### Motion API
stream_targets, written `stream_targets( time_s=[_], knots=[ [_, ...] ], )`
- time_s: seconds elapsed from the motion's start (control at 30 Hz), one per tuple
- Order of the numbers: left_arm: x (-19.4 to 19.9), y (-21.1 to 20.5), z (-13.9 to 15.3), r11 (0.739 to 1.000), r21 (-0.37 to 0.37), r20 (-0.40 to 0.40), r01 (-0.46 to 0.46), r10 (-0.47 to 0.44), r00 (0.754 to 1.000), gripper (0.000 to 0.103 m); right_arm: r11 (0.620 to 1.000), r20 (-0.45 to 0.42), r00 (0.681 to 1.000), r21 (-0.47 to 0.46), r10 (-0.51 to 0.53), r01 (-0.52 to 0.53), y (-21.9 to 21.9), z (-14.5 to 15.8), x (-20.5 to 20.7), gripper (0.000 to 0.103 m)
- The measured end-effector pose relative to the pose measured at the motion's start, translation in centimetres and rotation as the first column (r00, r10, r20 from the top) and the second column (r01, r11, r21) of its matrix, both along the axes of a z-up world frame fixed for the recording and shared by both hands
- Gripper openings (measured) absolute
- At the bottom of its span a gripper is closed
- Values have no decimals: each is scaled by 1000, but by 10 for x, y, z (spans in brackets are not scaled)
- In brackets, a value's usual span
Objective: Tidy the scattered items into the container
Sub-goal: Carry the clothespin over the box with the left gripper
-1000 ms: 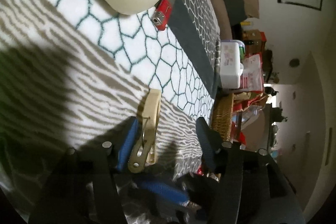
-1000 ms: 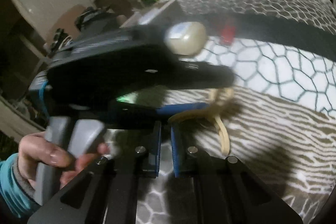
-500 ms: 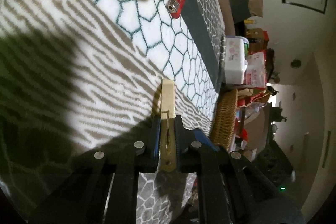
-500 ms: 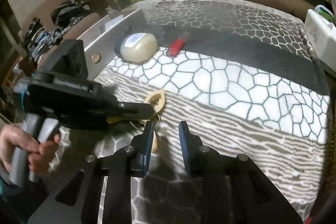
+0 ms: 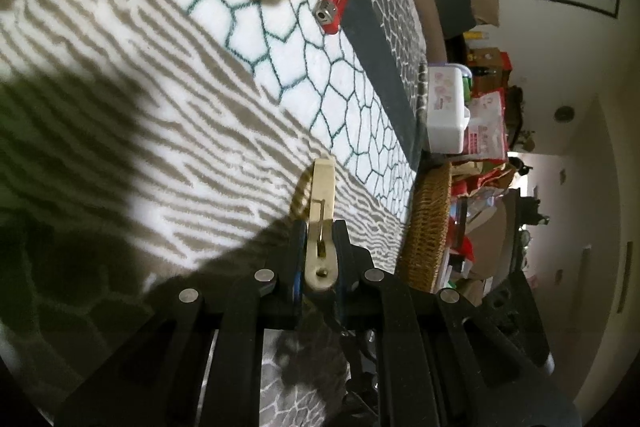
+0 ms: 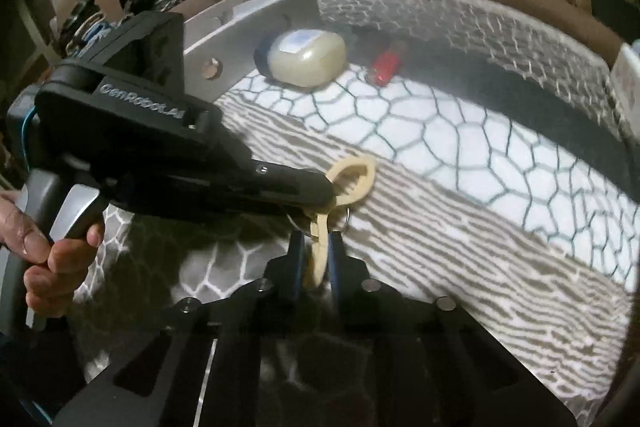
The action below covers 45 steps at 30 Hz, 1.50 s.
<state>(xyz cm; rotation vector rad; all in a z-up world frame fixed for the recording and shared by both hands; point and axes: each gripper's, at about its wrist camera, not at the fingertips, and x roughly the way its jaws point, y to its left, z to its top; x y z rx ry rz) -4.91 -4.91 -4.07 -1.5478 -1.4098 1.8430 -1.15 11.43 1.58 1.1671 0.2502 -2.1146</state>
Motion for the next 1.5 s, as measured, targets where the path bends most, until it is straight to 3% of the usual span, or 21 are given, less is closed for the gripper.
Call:
stream_targets(
  time_s=[0.53,0.83,1.2,1.5],
  knots=[
    [14,-19,38,1000,23,-54,-15,16,998,12,999,-87,995,-1,47,-47,-21,41,21,9],
    [24,-49,68,998,30,-101,-46,49,994,12,996,-139,987,-16,82,-85,-44,67,27,9],
    [21,-139,124,993,-16,-196,-116,110,974,12,980,-219,958,-27,185,-196,-133,111,16,8],
    [11,-218,105,980,-85,-161,-180,165,973,12,964,-189,947,-15,258,-265,-220,87,-4,9]
  ],
)
